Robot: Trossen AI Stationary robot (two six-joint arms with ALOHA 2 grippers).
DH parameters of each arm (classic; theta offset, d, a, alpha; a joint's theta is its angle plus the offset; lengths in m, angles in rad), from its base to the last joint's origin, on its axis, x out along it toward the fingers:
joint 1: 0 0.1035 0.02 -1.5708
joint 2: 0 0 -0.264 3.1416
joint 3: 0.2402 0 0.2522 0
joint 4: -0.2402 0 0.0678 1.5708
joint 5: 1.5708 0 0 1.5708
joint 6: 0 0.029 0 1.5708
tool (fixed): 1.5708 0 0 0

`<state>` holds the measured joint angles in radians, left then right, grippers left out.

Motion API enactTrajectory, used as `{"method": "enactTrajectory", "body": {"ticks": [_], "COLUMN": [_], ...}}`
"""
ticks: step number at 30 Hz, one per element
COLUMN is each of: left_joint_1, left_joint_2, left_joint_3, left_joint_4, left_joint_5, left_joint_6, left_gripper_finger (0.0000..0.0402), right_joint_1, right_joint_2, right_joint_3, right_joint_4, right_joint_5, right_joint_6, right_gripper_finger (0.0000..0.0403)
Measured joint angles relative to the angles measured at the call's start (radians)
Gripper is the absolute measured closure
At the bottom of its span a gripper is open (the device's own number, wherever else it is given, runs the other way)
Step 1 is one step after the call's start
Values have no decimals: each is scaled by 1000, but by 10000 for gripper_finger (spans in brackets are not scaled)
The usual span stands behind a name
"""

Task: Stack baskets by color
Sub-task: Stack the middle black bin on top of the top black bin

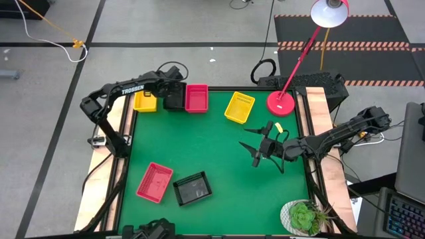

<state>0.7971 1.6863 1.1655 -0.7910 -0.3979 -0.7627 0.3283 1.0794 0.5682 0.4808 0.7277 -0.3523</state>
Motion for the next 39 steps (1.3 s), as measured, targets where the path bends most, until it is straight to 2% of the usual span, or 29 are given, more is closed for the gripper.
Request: {"method": "enactTrajectory", "body": {"ticks": [6, 10, 15, 21, 26, 28, 33, 39], "left_joint_1": [1, -10, -55, -173, -233, -244, -242, -280], "left_joint_2": [0, 0, 0, 0, 0, 0, -13, -49], "left_joint_3": [-2, 20, 34, 34, 34, 34, 34, 34], "left_joint_4": [-16, -48, -25, 5, -30, -30, -47, -102], "left_joint_5": [-22, -23, -23, 12, 14, 44, 220, 196], "left_joint_6": [48, 85, 159, 454, 615, 675, 772, 971], "left_gripper_finger": [238, 210, 218, 257, 278, 278, 261, 207], "right_joint_1": [0, 0, 0, 0, 0, 0, 0, -4], "right_joint_2": [0, 0, 0, 0, 0, 0, 0, 0], "right_joint_3": [0, 0, 0, 0, 0, 0, 0, 0], "right_joint_4": [0, 0, -1, -1, -1, -1, -1, 0], "right_joint_5": [0, 0, 0, 0, 0, 0, 0, 2], "right_joint_6": [0, 0, 0, 0, 0, 0, 0, 0], "right_gripper_finger": [156, 156, 156, 156, 156, 156, 156, 156]}}
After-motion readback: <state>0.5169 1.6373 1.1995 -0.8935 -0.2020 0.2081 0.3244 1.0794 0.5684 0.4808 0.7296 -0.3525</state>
